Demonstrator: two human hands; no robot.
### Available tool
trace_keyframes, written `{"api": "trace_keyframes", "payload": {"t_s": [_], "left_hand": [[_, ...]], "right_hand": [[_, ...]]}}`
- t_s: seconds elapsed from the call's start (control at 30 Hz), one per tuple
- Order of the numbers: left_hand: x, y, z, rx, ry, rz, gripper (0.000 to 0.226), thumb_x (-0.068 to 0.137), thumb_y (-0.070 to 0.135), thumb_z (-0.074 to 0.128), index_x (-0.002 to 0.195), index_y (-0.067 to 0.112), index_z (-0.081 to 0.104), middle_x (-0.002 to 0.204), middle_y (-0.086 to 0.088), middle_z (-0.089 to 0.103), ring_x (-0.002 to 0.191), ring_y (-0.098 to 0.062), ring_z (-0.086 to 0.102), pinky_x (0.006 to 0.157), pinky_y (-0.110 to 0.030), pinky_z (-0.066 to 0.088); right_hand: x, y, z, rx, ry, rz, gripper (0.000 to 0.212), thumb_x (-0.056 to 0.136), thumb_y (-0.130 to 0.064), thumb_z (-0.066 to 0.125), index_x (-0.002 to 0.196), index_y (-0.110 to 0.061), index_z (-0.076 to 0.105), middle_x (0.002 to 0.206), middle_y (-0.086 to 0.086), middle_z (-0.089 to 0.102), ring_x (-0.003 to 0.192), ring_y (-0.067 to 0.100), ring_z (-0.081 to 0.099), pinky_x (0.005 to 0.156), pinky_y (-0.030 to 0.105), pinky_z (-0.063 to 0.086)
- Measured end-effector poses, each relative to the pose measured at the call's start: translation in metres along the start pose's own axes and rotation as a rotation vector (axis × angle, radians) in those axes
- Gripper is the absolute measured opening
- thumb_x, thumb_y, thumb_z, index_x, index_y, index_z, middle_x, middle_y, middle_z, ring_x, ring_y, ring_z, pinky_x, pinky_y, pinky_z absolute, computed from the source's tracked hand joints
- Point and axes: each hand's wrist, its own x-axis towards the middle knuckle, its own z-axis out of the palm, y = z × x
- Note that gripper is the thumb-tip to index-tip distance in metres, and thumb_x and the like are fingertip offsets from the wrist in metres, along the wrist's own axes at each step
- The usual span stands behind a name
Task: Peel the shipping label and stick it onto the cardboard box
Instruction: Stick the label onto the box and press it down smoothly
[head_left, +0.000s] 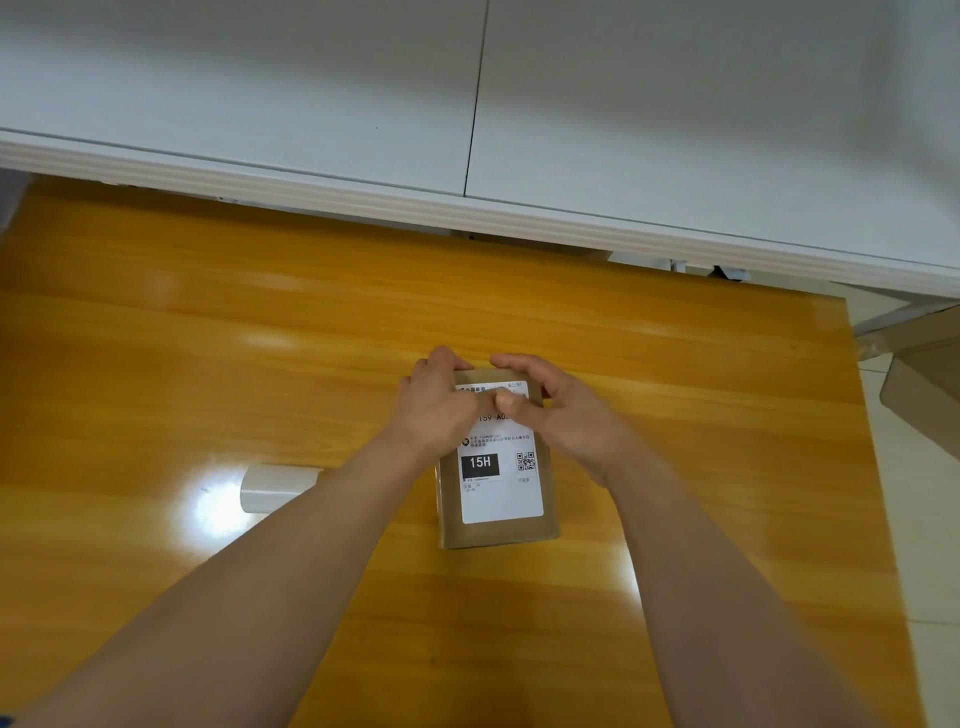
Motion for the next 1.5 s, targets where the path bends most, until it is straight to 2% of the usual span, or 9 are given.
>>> {"api": "trace_keyframes", "payload": {"t_s": [0.3,0.4,0.57,0.8,0.9,1.03,1.13,1.23,1.5], "left_hand": [[-0.004,0.003,0.006,-0.07,0.102,0.015,0.042,0.071,0.057,0.06,0.098,0.026,0.051,0.111,-0.006,0.06,0.107,-0.033,0.059,0.089,-0.055,0.052],[-0.003,-0.002,0.007,-0.146,0.129,-0.014,0.051,0.063,0.065,0.06,0.098,0.029,0.052,0.109,-0.006,0.066,0.103,-0.032,0.064,0.086,-0.056,0.054],[-0.004,-0.004,-0.008,-0.347,0.236,-0.132,0.04,0.084,0.042,0.072,0.108,0.015,0.054,0.097,-0.002,0.067,0.084,-0.018,0.064,0.077,-0.04,0.054],[-0.006,-0.016,-0.026,-0.433,0.328,-0.299,0.047,0.084,0.047,0.07,0.11,0.014,0.048,0.11,-0.006,0.063,0.098,-0.027,0.06,0.082,-0.038,0.047],[-0.009,-0.014,-0.031,-0.2,0.334,-0.157,0.067,0.078,0.034,0.074,0.136,0.024,0.04,0.139,-0.01,0.04,0.118,-0.03,0.051,0.096,-0.046,0.05],[-0.007,0.001,-0.039,-0.023,0.04,0.128,0.099,0.071,0.015,0.085,0.148,0.044,0.03,0.145,-0.002,0.031,0.127,-0.028,0.043,0.095,-0.047,0.054],[0.001,0.004,-0.044,0.013,-0.058,0.139,0.079,0.072,0.011,0.084,0.138,0.033,0.048,0.137,-0.002,0.034,0.117,-0.025,0.051,0.084,-0.036,0.058],[0.005,0.004,-0.044,-0.001,-0.045,0.102,0.064,0.067,0.009,0.085,0.117,0.036,0.055,0.127,-0.001,0.037,0.112,-0.026,0.052,0.087,-0.042,0.058],[0.02,0.0,-0.041,-0.231,-0.051,0.04,0.02,0.091,0.018,0.066,0.092,0.038,0.059,0.112,-0.009,0.062,0.089,-0.03,0.069,0.061,-0.033,0.053]], "right_hand": [[0.011,-0.004,0.013,0.049,0.165,0.025,0.027,0.104,-0.012,0.048,0.12,-0.021,0.068,0.102,0.011,0.074,0.083,0.024,0.067,0.07,0.037,0.053],[0.01,-0.003,0.016,0.029,0.198,0.0,0.033,0.107,-0.02,0.041,0.133,-0.031,0.059,0.115,0.01,0.071,0.089,0.025,0.069,0.076,0.044,0.057],[0.006,-0.005,0.017,-0.049,0.235,0.038,0.048,0.102,-0.046,0.046,0.148,-0.044,0.034,0.152,-0.002,0.046,0.116,0.022,0.063,0.094,0.047,0.056],[0.009,-0.012,0.02,-0.415,0.255,0.008,0.058,0.088,-0.059,0.058,0.14,-0.036,0.048,0.14,-0.003,0.058,0.129,0.024,0.05,0.106,0.054,0.041],[0.008,-0.017,0.025,-0.478,0.243,0.031,0.06,0.082,-0.055,0.069,0.138,-0.038,0.052,0.135,-0.007,0.061,0.129,0.022,0.045,0.108,0.053,0.038],[0.008,-0.018,0.028,-0.443,0.26,0.048,0.064,0.077,-0.046,0.079,0.135,-0.038,0.054,0.13,-0.006,0.062,0.127,0.023,0.042,0.106,0.053,0.039],[0.01,-0.018,0.033,-0.358,0.268,0.089,0.061,0.061,-0.052,0.082,0.117,-0.052,0.057,0.115,-0.012,0.066,0.12,0.024,0.052,0.1,0.054,0.046],[0.021,-0.01,0.032,-0.25,0.287,0.118,0.054,0.04,-0.06,0.075,0.089,-0.067,0.055,0.101,-0.018,0.07,0.109,0.024,0.064,0.094,0.054,0.051],[0.029,-0.011,0.037,-0.148,0.357,0.134,0.027,0.063,-0.048,0.067,0.081,-0.067,0.06,0.088,-0.015,0.076,0.092,0.02,0.073,0.097,0.056,0.05]]}}
